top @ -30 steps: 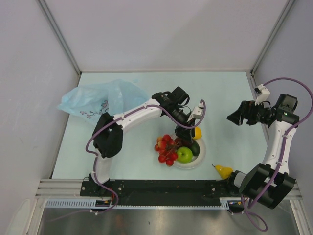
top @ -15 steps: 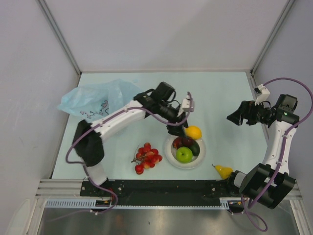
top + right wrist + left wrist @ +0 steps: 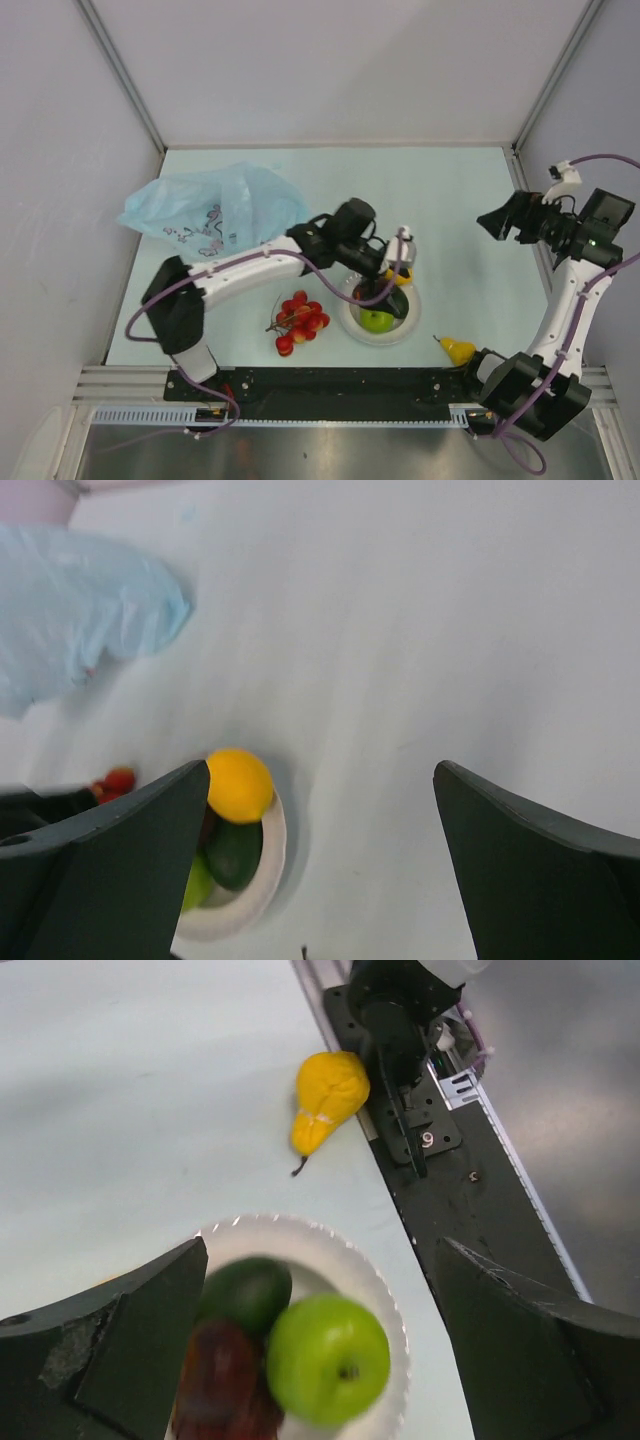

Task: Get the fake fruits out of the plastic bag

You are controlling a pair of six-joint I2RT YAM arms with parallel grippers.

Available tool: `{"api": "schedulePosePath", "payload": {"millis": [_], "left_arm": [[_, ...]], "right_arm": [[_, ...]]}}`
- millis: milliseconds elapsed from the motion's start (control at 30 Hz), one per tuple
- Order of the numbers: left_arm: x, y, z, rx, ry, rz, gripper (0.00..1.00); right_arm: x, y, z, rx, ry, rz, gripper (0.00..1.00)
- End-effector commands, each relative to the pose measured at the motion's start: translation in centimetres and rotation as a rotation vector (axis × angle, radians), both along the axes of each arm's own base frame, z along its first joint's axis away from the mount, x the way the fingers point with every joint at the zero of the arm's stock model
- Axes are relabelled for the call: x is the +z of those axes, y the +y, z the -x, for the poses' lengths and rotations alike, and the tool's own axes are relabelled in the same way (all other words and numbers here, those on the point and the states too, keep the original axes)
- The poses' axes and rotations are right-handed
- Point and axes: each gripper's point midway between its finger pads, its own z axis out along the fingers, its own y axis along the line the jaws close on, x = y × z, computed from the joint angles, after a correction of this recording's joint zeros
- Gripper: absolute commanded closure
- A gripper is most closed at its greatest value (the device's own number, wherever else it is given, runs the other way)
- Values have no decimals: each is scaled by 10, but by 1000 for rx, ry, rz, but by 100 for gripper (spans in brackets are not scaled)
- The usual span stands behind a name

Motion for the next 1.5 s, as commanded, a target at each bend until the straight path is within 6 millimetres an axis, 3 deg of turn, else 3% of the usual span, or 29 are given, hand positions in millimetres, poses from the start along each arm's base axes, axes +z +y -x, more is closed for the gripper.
{"api": "schedulePosePath", "payload": {"millis": [0,167,333,833,867,1033,1133,1233,1267,1300,1333,1400,1433,1467], "left_arm": [[-15,-60,11,-137,-102,85,0],[-36,-108,46,-234,-122,137,0],[-68,-153,71,-291,-104,127,4],[-132,-190,90,-331,-3,90,18],[-145,-191,90,-330,12,65,20],[-142,-201,91,-330,41,76,27],[-134,-199,96,-343,76,77,42],[-113,-193,94,-340,56,80,76],[-114,-185,89,-323,52,51,86],[-110,-181,87,-314,50,44,85],[-90,-177,83,-301,37,59,84],[-86,-162,71,-246,65,10,79],[-60,-155,68,-226,62,30,79],[-59,-143,57,-176,108,-8,78]], "right_arm": [[109,-13,-10,-115,-281,-38,0],[147,-17,-11,-194,-347,-133,0],[142,-17,-17,-199,-308,-183,0],[119,-24,-21,-206,-232,-184,0],[116,-24,-22,-204,-222,-189,0],[109,-25,-26,-196,-198,-200,0],[108,-25,-27,-192,-197,-203,0],[113,-26,-28,-190,-216,-198,0],[115,-26,-28,-190,-222,-198,0],[117,-26,-27,-191,-228,-201,0],[121,-27,-27,-190,-243,-197,0],[126,-29,-27,-201,-256,-208,0],[131,-36,-29,-214,-280,-206,1],[134,-41,-29,-226,-287,-215,0]]}}
